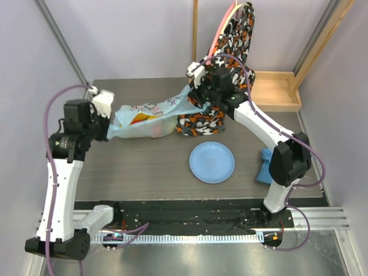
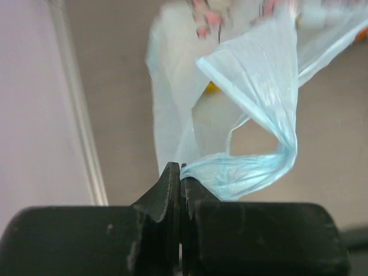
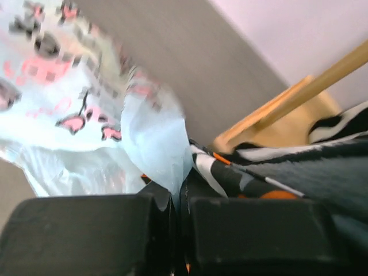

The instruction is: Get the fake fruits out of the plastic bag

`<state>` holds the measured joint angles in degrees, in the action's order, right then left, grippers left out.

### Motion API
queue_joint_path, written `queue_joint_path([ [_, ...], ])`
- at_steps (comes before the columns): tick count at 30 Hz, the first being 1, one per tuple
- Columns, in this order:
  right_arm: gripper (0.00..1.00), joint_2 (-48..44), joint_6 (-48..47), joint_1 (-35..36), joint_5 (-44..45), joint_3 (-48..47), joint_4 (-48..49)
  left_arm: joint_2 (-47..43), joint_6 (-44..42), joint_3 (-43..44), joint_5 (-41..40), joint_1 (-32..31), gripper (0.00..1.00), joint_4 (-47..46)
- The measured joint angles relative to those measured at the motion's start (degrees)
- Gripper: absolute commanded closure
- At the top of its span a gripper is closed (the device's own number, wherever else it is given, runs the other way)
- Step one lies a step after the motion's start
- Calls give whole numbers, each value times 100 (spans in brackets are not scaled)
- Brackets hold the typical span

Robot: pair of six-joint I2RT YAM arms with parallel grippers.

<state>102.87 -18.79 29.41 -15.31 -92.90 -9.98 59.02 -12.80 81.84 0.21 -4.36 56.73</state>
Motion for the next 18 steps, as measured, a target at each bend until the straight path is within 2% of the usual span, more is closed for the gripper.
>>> queue_joint_path([
  [2, 71, -264, -101, 4, -111, 470, -140, -136, -103, -542, 175, 0, 100, 363],
  [3, 59, -328, -131, 15, -149, 621, -229, -133, -120, -728, 225, 0, 100, 442],
  [5, 52, -415, -254, 48, -247, 940, -640, -122, -155, -1169, 341, 0, 100, 579],
  [6, 43, -428, -310, 52, -315, 1047, -876, -125, -160, -1287, 393, 0, 100, 660],
  [12, 35, -1040, -671, 155, -782, 1419, -2291, -284, -85, -1379, 627, 0, 100, 737],
  [18, 33, -2173, -994, 782, -909, 922, -2776, -334, 367, -1379, 745, 35, 100, 592],
])
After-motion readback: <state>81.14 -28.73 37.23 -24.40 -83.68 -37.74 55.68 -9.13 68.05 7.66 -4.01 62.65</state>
